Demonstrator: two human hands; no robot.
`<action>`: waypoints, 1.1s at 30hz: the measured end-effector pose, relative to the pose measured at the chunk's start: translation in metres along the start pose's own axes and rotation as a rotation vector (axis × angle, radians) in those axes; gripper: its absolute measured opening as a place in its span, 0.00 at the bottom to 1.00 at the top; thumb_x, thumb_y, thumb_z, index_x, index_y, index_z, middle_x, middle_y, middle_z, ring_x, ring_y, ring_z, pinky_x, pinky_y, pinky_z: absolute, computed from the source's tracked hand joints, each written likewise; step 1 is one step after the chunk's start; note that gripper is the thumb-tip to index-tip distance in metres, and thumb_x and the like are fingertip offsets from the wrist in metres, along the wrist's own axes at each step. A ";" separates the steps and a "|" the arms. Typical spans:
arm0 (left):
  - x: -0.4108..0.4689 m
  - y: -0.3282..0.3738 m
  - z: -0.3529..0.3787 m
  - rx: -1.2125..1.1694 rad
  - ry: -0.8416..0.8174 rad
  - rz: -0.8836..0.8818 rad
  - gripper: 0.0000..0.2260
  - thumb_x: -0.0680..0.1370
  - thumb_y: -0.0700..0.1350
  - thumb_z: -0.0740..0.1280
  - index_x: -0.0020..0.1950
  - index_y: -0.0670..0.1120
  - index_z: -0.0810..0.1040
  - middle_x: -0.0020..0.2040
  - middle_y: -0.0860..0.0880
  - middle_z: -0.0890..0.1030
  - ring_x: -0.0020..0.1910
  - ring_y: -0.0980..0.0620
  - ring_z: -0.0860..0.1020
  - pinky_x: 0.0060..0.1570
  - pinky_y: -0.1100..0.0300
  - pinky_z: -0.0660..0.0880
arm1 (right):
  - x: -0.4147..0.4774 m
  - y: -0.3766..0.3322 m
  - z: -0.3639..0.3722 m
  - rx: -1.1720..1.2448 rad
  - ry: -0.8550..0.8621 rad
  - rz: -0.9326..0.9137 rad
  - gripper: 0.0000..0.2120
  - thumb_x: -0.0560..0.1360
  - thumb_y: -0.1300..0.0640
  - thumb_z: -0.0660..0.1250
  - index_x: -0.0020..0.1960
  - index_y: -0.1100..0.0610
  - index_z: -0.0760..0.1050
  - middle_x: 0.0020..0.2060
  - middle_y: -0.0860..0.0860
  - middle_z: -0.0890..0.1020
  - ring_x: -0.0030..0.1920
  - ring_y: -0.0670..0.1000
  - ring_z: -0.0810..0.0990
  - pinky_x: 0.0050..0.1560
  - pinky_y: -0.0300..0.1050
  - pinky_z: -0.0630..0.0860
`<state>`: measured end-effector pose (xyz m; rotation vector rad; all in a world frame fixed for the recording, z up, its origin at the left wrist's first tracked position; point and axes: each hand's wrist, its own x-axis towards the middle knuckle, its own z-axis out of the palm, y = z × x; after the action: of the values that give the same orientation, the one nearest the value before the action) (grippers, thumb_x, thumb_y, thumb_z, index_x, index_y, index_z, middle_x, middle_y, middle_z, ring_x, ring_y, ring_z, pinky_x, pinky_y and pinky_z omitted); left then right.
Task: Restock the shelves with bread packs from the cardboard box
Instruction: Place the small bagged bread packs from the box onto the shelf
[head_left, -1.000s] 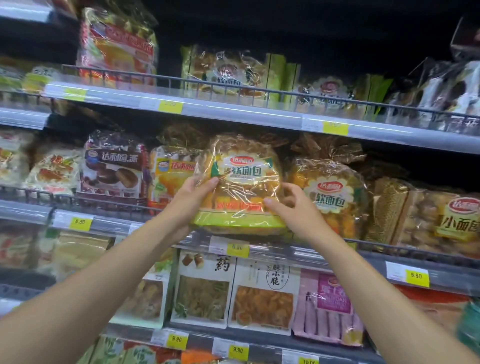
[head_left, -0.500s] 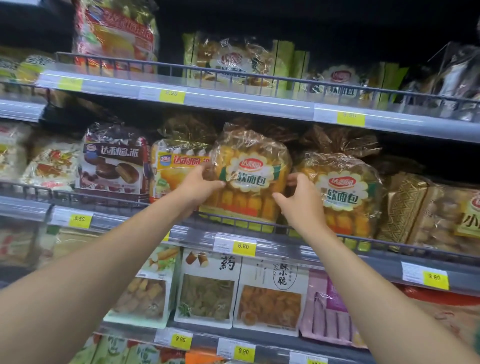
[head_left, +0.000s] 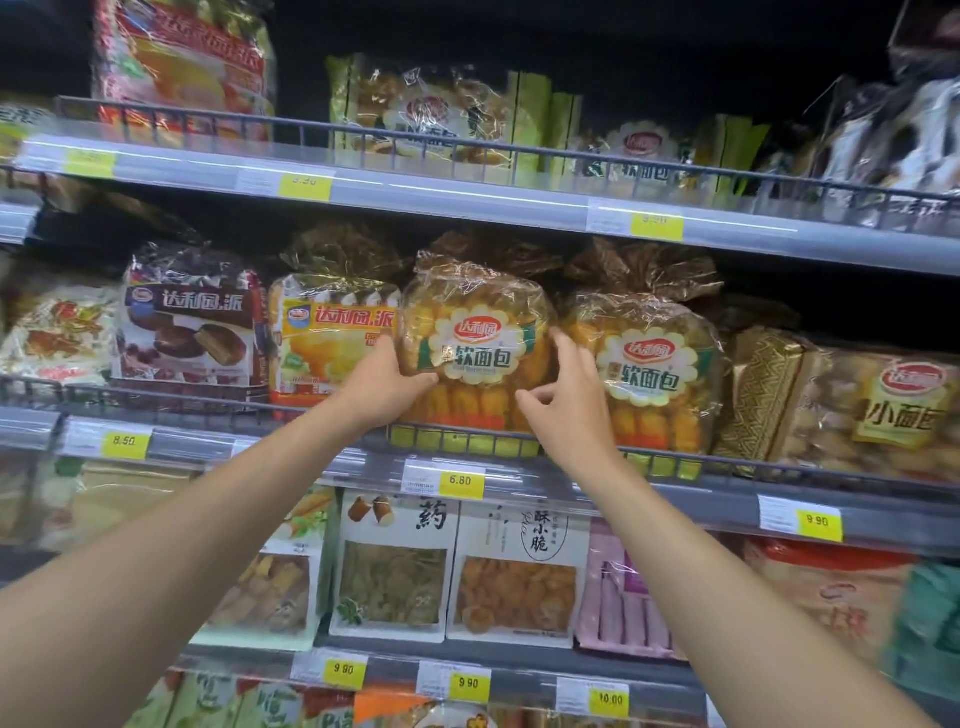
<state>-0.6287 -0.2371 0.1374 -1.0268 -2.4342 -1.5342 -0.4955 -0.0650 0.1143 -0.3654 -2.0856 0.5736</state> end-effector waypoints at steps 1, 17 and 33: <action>-0.003 -0.001 0.001 0.007 0.021 0.024 0.27 0.80 0.48 0.71 0.74 0.45 0.62 0.64 0.49 0.74 0.60 0.50 0.75 0.56 0.55 0.72 | -0.002 0.001 -0.002 0.007 -0.004 -0.011 0.36 0.78 0.59 0.70 0.80 0.48 0.56 0.72 0.46 0.65 0.43 0.41 0.82 0.49 0.34 0.73; -0.011 -0.004 0.042 0.637 0.201 0.366 0.37 0.73 0.52 0.77 0.77 0.61 0.61 0.83 0.47 0.45 0.80 0.36 0.53 0.63 0.40 0.78 | -0.005 0.004 -0.001 -0.339 -0.184 -0.195 0.26 0.77 0.56 0.71 0.73 0.47 0.71 0.80 0.51 0.56 0.72 0.56 0.71 0.63 0.52 0.77; -0.145 0.054 0.207 0.481 0.071 0.960 0.31 0.76 0.54 0.72 0.77 0.51 0.68 0.82 0.41 0.56 0.81 0.38 0.52 0.77 0.37 0.55 | -0.208 0.147 -0.216 -0.440 -0.030 0.072 0.19 0.73 0.55 0.73 0.63 0.49 0.79 0.70 0.51 0.71 0.66 0.50 0.75 0.64 0.52 0.75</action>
<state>-0.4301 -0.1225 0.0183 -1.6044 -1.6515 -0.6153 -0.1955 0.0190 -0.0071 -0.6883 -2.2270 0.1539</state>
